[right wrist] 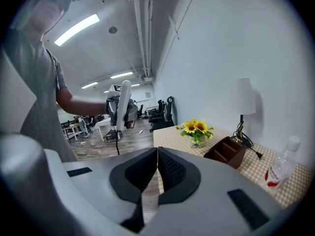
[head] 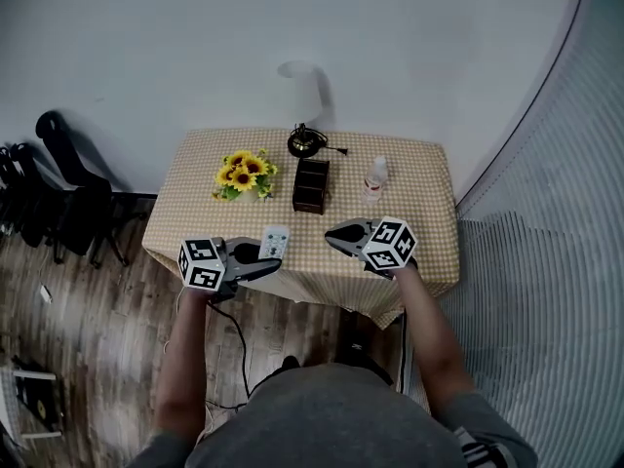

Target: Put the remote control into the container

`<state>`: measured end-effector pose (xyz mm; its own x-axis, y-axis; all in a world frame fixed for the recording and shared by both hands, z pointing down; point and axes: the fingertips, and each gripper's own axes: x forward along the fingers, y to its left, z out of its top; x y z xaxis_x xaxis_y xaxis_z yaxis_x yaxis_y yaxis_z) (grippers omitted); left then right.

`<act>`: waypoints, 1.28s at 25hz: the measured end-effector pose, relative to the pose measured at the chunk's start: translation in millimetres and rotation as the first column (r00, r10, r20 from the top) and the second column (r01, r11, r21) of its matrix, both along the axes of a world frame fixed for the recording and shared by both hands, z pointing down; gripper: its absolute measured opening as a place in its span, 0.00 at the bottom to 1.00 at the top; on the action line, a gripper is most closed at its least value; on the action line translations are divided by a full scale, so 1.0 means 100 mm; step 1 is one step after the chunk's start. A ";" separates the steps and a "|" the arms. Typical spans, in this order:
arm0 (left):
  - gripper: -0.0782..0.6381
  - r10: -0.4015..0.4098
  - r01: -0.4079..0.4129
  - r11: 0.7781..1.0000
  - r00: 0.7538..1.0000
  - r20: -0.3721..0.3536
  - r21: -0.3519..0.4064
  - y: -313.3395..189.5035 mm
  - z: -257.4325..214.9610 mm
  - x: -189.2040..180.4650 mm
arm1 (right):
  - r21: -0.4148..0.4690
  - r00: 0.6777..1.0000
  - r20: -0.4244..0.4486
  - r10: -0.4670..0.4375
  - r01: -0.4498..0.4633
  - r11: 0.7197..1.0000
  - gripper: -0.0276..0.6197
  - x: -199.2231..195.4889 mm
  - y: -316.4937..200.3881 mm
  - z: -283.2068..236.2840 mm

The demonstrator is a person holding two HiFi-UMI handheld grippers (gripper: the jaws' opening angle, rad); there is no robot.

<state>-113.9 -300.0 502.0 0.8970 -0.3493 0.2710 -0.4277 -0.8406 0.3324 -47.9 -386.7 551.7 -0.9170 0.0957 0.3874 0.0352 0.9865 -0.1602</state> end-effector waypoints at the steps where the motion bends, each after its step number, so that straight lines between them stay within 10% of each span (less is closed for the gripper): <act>1: 0.24 -0.013 0.013 1.000 1.000 0.003 -0.001 -0.05 0.01 0.03 | -0.005 1.000 0.006 -0.013 0.014 1.000 0.07 0.02 -0.04 0.01; 9: 0.24 -0.075 0.075 0.997 0.997 0.011 -0.018 -0.32 0.09 0.25 | -0.042 0.996 0.003 -0.092 0.092 0.995 0.07 0.15 -0.29 0.18; 21: 0.24 0.089 -0.088 0.995 0.996 0.021 -0.050 -0.67 0.35 -0.19 | -0.081 0.998 0.034 0.052 -0.049 0.996 0.07 -0.32 -0.53 0.34; 32: 0.23 0.156 -0.157 0.987 0.987 -0.040 -0.032 -1.15 0.52 -0.19 | -0.133 0.997 0.082 0.006 0.005 0.991 0.07 -0.49 -0.72 -0.04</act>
